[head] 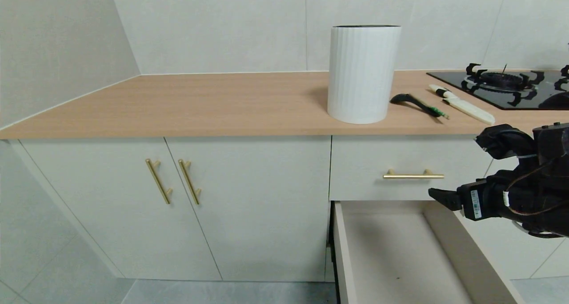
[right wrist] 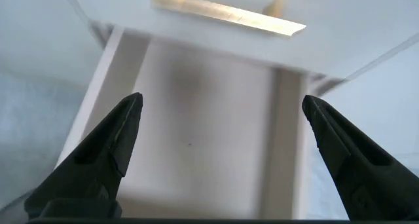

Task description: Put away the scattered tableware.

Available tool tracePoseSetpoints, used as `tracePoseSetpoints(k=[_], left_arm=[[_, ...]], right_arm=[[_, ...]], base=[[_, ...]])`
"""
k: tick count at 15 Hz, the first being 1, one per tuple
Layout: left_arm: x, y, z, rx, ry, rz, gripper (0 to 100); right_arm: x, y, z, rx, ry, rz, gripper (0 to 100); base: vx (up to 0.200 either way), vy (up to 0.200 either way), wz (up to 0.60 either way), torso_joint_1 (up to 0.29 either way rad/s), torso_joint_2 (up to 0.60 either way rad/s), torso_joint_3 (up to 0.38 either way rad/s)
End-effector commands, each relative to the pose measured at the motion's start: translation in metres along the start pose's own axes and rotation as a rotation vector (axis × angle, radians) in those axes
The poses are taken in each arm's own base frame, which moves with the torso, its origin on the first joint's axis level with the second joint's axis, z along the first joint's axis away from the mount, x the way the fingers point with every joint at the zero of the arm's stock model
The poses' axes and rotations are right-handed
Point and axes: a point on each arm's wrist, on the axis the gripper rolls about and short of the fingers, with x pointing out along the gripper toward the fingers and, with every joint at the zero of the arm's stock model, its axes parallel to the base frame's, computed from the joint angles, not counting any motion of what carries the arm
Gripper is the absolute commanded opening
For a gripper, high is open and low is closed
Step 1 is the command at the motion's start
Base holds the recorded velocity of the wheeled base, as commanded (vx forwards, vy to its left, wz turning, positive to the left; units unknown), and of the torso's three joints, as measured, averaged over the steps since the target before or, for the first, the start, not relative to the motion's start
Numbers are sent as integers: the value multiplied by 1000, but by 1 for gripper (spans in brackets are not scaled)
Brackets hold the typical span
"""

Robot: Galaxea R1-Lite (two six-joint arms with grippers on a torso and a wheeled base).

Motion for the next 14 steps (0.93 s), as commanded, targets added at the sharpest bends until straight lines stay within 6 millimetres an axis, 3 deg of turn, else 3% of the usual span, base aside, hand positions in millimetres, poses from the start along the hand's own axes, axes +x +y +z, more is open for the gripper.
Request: tracePoseSetpoints(k=[1,14], left_arm=[[0,0,0,0,2,0,100],[0,0,0,0,2,0,100]], right_arm=[[-1,0,0,0,-2,0,100],[3,-2,1,10,-7,-8,100]], base=[[0,0,0,154,-515,-286],[0,0,0,190,-468,-276]])
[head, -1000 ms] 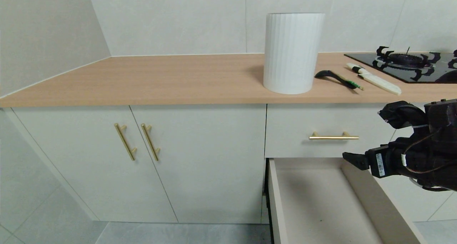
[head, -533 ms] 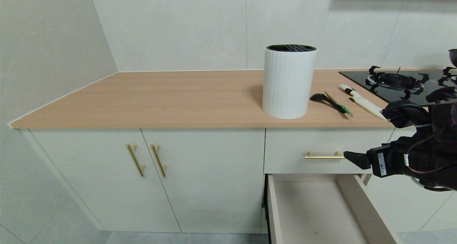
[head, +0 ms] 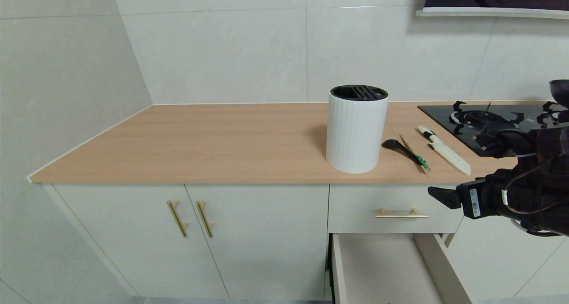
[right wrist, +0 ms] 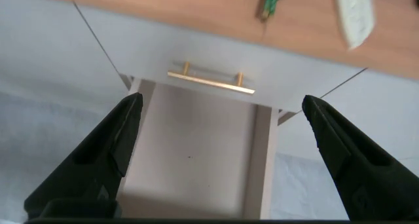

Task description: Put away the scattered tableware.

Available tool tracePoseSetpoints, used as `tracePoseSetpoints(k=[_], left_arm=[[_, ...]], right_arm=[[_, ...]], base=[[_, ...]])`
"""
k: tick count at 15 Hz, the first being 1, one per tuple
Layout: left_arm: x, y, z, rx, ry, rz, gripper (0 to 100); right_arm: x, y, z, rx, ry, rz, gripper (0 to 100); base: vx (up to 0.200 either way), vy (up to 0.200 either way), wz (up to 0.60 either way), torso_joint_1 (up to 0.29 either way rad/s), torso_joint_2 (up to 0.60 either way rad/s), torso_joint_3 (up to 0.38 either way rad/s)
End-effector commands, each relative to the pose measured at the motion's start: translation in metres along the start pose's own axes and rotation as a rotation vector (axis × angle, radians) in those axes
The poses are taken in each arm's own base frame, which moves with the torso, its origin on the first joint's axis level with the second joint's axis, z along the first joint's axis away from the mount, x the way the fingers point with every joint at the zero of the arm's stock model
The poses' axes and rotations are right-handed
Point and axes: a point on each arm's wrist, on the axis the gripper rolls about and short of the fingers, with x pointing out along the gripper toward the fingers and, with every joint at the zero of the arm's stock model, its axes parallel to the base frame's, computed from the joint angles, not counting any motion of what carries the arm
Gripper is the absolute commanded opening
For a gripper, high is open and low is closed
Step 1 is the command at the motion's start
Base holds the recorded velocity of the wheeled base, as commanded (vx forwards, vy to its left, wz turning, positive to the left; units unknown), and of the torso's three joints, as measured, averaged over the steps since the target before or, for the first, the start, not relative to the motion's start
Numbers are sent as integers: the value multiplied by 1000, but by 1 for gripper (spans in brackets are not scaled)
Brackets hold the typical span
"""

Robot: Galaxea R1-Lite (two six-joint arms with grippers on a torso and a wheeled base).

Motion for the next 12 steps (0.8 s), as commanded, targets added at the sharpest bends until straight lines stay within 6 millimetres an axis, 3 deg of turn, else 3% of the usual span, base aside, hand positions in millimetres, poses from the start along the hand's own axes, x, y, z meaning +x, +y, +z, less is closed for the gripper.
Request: tracePoseSetpoints(k=[1,4,9,12], left_arm=[[0,0,0,0,1,0,100],[0,0,0,0,1,0,100],[0,0,0,0,1,0,100],[0,0,0,1,1,0,100]], right_arm=[[2,0,1,3,-5,-2,100],[13,2,2,10,-22,-3,100],[37,-14,35,195,-36,-42,100],[84,-20,50,204,51,-83,100]], base=[[0,0,0,90,-188,-115],[0,0,0,29,-60,-31],[0,0,0,0,0,0],[0,0,0,0,0,0]])
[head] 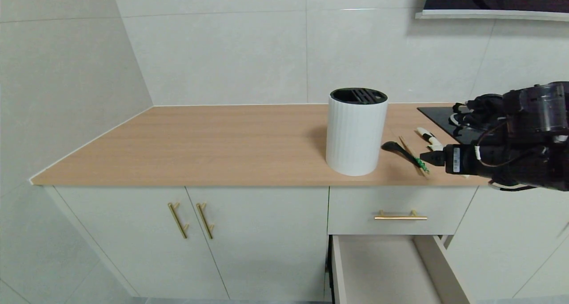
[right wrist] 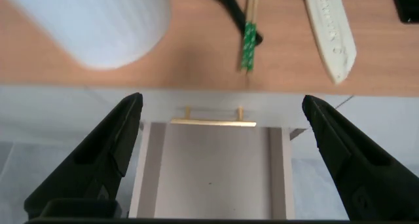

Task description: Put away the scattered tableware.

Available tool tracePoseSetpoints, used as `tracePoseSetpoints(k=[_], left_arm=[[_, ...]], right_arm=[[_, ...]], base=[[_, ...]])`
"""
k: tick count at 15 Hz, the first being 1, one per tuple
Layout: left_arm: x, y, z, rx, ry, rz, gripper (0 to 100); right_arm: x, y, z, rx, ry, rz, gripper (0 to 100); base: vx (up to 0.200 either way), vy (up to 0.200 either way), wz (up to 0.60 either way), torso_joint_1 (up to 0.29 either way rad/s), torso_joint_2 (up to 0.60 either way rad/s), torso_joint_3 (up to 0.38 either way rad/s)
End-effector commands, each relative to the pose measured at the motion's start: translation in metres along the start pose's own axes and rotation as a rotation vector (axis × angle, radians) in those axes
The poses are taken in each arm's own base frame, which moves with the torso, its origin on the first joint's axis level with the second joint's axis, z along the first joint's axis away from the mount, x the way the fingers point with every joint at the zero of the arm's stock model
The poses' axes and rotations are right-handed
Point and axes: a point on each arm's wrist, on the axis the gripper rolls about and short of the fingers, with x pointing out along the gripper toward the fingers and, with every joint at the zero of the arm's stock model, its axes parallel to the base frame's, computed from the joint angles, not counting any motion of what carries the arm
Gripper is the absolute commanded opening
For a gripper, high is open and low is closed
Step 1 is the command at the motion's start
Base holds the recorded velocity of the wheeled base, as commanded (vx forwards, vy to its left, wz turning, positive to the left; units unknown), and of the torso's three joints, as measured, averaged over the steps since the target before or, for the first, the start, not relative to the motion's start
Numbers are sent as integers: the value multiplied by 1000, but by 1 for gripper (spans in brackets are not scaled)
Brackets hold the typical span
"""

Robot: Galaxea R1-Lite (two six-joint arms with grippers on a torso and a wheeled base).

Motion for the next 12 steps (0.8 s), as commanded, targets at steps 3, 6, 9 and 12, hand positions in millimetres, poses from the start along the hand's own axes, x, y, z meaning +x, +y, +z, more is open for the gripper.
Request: tracePoseSetpoints(k=[3,6,9,12], left_arm=[[0,0,0,-1,1,0,100],[0,0,0,-1,1,0,100],[0,0,0,-1,1,0,100],[0,0,0,-1,1,0,100]], right_arm=[[62,1,-9,43,108,-52,100],[88,3,-22,42,112,-87,100],[107,3,-28,45,64,-145,100],[117,-4,-30,54,48,-182,100]], base=[[0,0,0,0,0,0],[0,0,0,0,0,0],[0,0,0,0,0,0],[0,0,0,0,0,0]])
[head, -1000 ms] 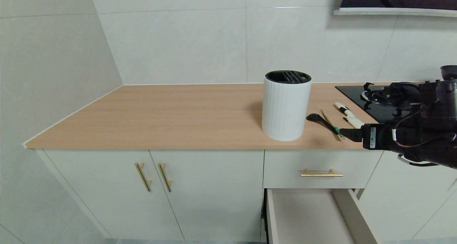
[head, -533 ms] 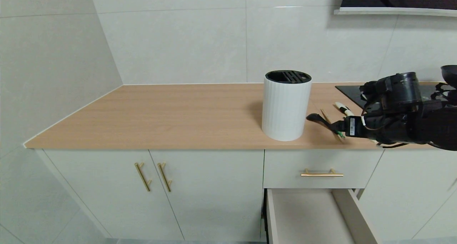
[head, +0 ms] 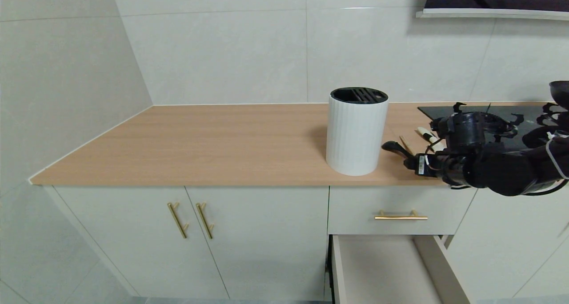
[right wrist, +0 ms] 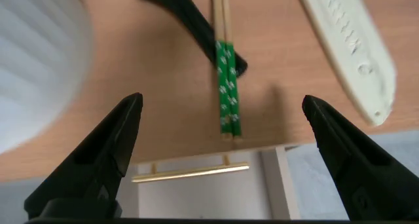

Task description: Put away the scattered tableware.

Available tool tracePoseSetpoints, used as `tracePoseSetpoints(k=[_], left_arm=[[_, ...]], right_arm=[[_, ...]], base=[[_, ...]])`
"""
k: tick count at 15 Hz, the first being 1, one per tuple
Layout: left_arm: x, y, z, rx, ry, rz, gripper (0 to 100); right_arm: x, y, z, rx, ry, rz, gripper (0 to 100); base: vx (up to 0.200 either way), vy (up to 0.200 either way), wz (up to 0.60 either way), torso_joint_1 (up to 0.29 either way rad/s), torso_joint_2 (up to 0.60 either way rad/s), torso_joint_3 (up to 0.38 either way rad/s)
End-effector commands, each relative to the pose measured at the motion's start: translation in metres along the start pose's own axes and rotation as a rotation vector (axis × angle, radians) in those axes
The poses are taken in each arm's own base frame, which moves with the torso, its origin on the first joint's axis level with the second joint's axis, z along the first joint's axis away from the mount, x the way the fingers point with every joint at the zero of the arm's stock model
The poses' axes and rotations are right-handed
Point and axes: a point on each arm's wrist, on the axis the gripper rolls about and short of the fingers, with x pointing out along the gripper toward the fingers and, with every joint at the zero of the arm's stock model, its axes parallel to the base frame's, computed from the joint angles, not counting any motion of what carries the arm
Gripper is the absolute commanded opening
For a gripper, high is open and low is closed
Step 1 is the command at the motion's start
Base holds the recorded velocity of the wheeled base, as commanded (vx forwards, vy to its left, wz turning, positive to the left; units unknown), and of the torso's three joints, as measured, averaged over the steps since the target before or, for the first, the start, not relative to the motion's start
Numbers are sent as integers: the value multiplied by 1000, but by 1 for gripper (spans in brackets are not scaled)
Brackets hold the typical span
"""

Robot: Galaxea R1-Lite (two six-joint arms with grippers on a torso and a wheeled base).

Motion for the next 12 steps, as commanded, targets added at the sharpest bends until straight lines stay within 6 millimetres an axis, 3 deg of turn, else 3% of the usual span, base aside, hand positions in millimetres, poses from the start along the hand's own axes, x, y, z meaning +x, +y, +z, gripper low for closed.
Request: tracePoseSetpoints(k=[1,8,9,12], left_arm=[[0,0,0,-1,1,0,100],[0,0,0,1,1,0,100],[0,0,0,-1,1,0,100],[0,0,0,-1,1,0,100]], right_arm=[[11,-3,-5,0,20,-17,100],[12,-7,0,11,7,-27,100],[12,-7,-1,12,10,-27,0],[18,-4,-8,0,33,-27,0]], base=[[0,0,0,0,0,0],[0,0,0,0,0,0],[0,0,0,0,0,0],[0,0,0,0,0,0]])
